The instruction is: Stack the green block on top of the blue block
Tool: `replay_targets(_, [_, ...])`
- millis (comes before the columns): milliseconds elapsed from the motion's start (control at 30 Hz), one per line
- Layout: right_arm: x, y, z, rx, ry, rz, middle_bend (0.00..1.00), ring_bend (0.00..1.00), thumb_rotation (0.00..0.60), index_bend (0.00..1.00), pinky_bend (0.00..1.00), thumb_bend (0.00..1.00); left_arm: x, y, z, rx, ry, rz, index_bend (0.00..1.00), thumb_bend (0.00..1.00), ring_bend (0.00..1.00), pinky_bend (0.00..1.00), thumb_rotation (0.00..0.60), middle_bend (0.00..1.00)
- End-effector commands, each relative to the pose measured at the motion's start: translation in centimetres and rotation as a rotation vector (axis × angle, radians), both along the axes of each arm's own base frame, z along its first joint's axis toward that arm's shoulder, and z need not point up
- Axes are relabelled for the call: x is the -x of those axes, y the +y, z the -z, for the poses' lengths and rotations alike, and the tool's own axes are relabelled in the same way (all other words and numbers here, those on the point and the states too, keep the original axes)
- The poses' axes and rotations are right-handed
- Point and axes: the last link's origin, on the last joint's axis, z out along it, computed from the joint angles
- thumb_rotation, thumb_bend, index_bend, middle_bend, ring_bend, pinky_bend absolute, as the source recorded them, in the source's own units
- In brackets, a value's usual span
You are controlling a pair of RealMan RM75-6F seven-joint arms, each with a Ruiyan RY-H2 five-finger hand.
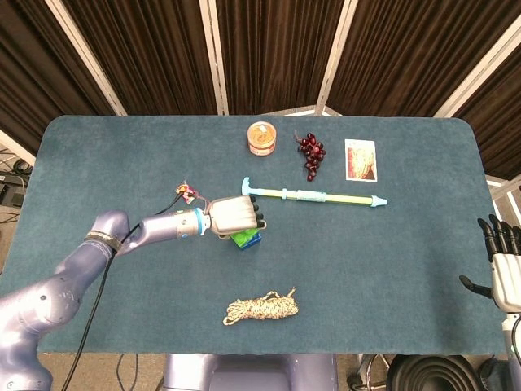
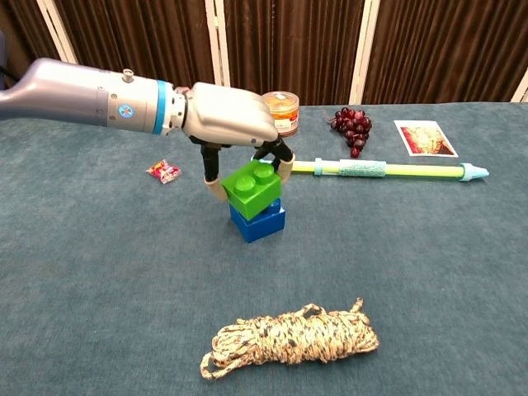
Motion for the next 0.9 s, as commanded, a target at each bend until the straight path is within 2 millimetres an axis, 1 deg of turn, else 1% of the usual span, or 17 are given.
replay_targets(33, [0.0,0.0,0.0,0.003,-0.001,0.001,0.0,0.0,0.6,0.0,0.0,0.0,-0.3,0.0,0.5,0.003,0.001,0.01,0.71,0.05,0.46,0.4,0.6,0.55])
replay_targets(467, [0.1,-0.1,0.0,0.005,-0.001,0.002,0.0,0.0,0.6,0.0,0.0,0.0,0.3,0.3,1.4,-0.007,0.029,0.005,0.71,0.05,0.46,0.4,0.6,0.55])
replay_targets(767, [0.1,-0.1,0.0,0.006,0.001,0.008,0.0,0.0,0.6,0.0,0.0,0.0,0.4,0.1,2.5,-0.011,0.044,-0.004,0.71,0.05,0.46,0.4,0.6,0.54])
replay_targets(833, [0.1,-0.1,0.0,0.006,0.001,0.01,0.0,0.0,0.6,0.0,0.0,0.0,0.5,0.1,2.6,-0.012,0.052,-0.002,0.69,0.05,0.45,0.39,0.6,0.53])
replay_targets(867, [0.1,-0.1,0.0,0.006,0.001,0.01,0.0,0.0,0.6,0.0,0.0,0.0,0.5,0.1,2.7,-0.012,0.053,0.0,0.65,0.05,0.43,0.39,0.6,0.5])
replay_targets(900, [0.1,-0.1,0.0,0.006,0.001,0.01,0.0,0.0,0.6,0.0,0.0,0.0,0.5,0.1,2.7,-0.012,0.054,0.0,0.56,0.05,0.39,0.38,0.6,0.45])
